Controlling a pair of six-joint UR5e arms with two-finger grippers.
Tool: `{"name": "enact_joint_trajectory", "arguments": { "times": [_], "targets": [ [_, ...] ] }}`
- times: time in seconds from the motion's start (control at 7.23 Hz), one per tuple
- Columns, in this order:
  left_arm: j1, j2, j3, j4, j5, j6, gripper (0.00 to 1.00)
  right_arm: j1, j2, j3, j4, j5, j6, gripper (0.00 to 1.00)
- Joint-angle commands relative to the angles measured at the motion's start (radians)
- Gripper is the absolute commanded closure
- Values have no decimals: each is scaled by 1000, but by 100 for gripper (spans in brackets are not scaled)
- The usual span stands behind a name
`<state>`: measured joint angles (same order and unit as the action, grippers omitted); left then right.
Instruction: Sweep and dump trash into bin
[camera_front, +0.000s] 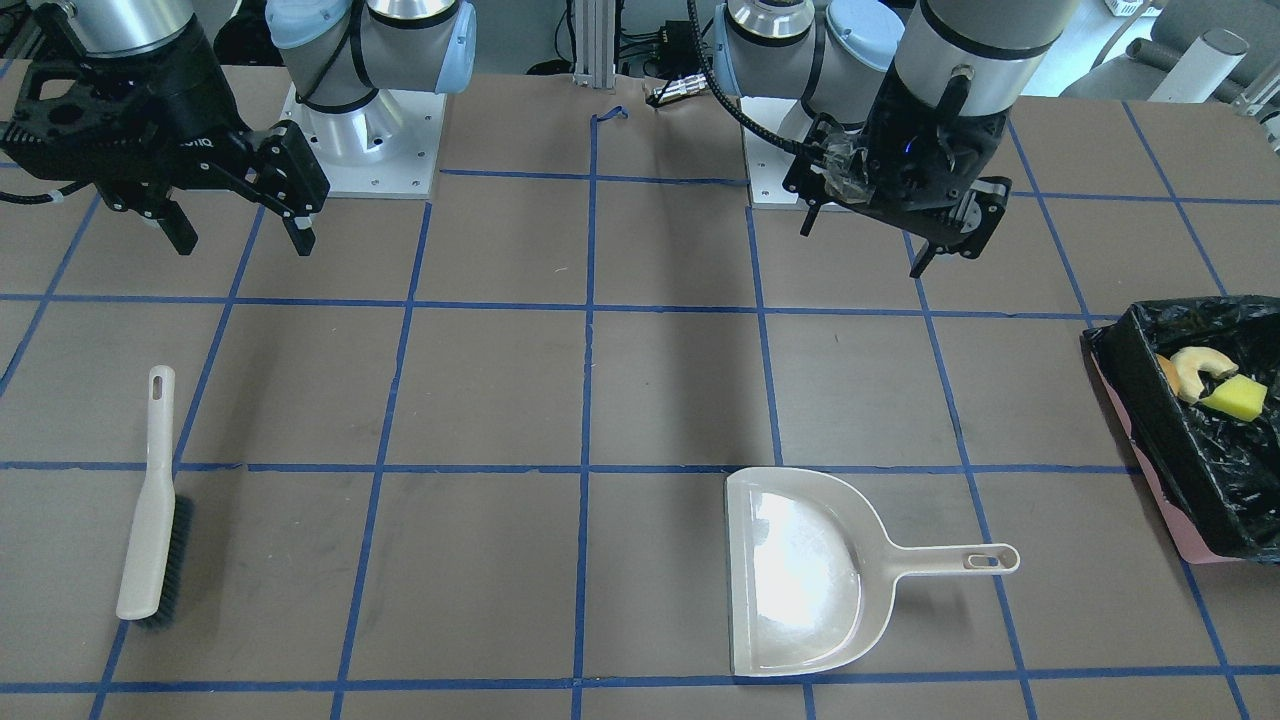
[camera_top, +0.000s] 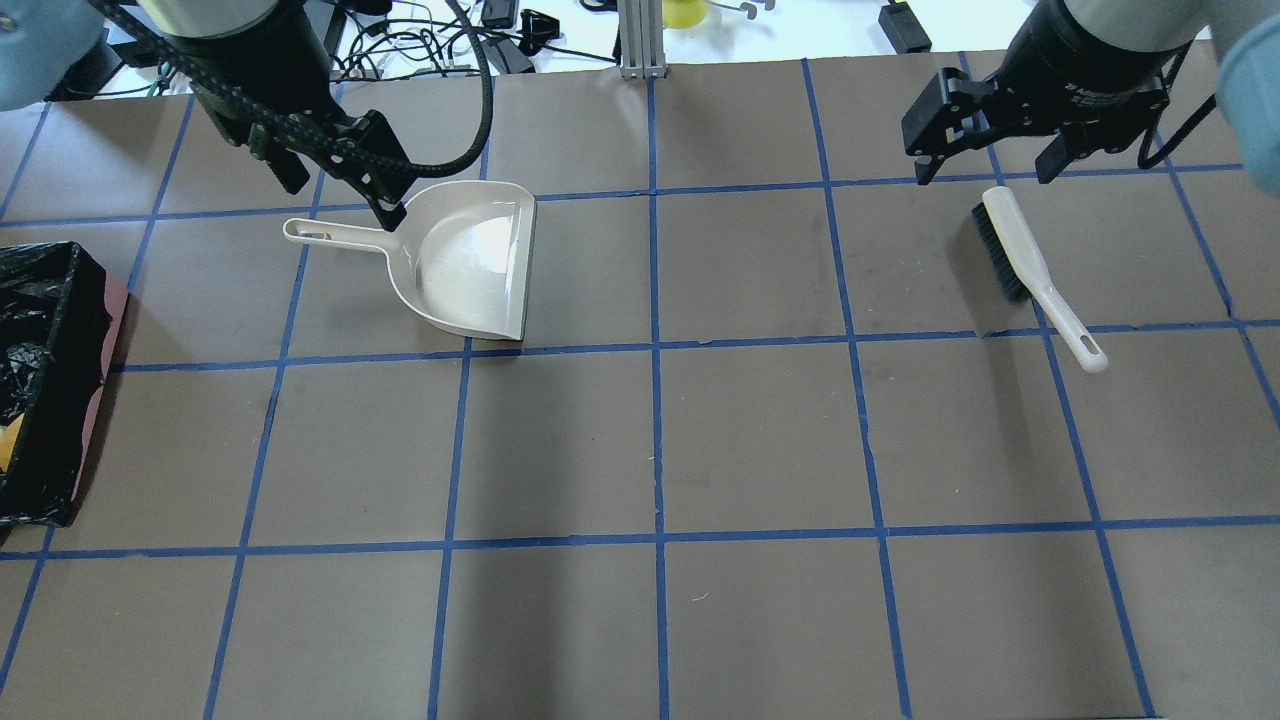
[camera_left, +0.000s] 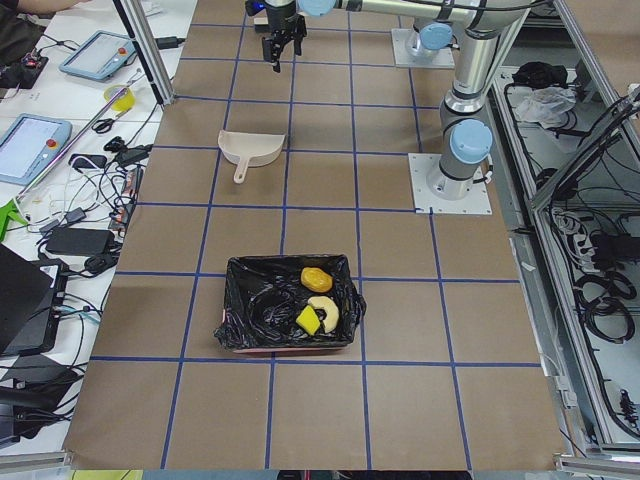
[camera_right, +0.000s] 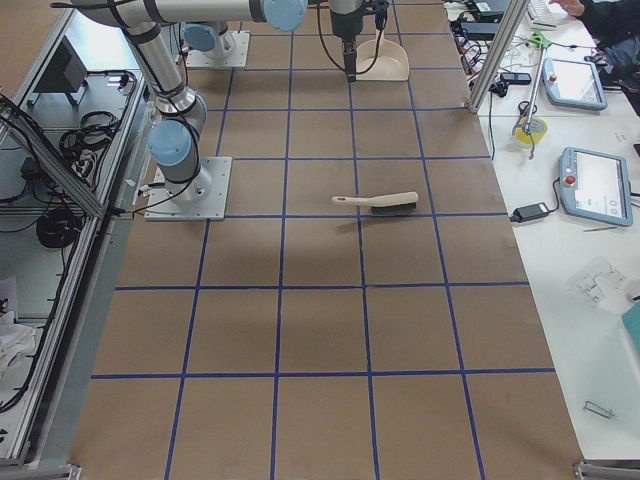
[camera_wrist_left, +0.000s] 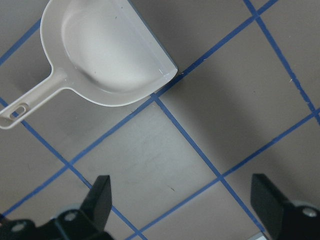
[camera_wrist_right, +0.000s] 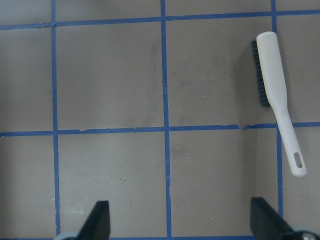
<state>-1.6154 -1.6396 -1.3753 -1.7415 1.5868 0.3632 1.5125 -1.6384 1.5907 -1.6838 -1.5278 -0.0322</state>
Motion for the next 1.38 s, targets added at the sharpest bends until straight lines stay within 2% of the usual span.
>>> {"name": "enact_joint_trajectory", "arguments": {
  "times": [0.0, 0.28, 1.25],
  "targets": [
    [0, 55, -37, 3, -4, -76, 0, 0, 2, 0, 1, 0, 0, 0],
    [2, 76, -92, 86, -4, -119, 0, 0, 0, 0, 1, 0, 0, 0],
    [14, 101, -116, 91, -2, -118, 0, 0, 0, 0, 1, -2, 0, 0]
  ]
}}
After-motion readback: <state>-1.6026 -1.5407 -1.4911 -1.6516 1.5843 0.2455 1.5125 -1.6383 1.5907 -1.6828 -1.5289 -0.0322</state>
